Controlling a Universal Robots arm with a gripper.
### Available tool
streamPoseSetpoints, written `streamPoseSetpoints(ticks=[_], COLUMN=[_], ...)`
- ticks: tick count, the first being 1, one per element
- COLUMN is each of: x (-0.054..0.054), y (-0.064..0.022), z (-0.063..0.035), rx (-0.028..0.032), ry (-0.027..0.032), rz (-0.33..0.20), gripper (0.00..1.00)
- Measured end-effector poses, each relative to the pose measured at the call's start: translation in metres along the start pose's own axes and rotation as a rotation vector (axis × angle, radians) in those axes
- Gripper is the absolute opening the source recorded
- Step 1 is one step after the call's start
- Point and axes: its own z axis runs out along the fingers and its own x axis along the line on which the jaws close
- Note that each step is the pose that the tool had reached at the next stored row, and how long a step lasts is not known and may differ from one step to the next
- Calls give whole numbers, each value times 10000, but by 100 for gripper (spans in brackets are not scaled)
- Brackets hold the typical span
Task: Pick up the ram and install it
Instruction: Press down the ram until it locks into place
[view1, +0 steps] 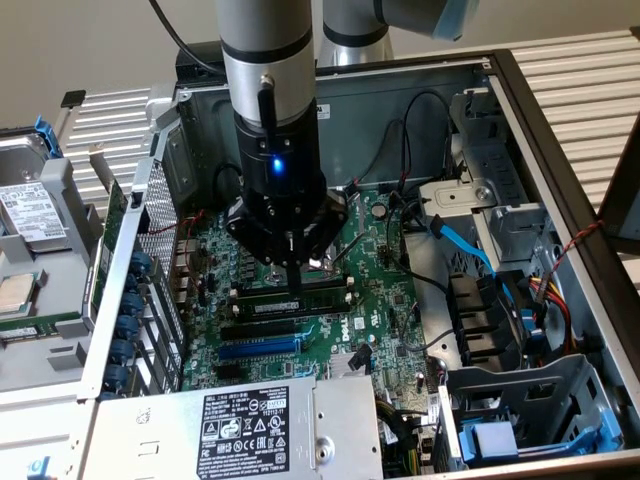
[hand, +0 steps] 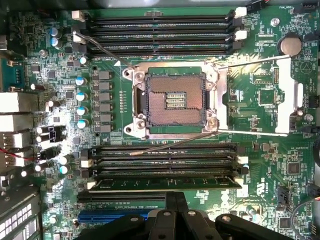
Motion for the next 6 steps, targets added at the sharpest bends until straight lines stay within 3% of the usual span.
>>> streamPoseSetpoints(ticks=[3,6], x=[-1,-1], y=[1,1], z=[0,0], rx=[128,130], ry=[-36,-37], rz=[39,38], gripper=[11,11])
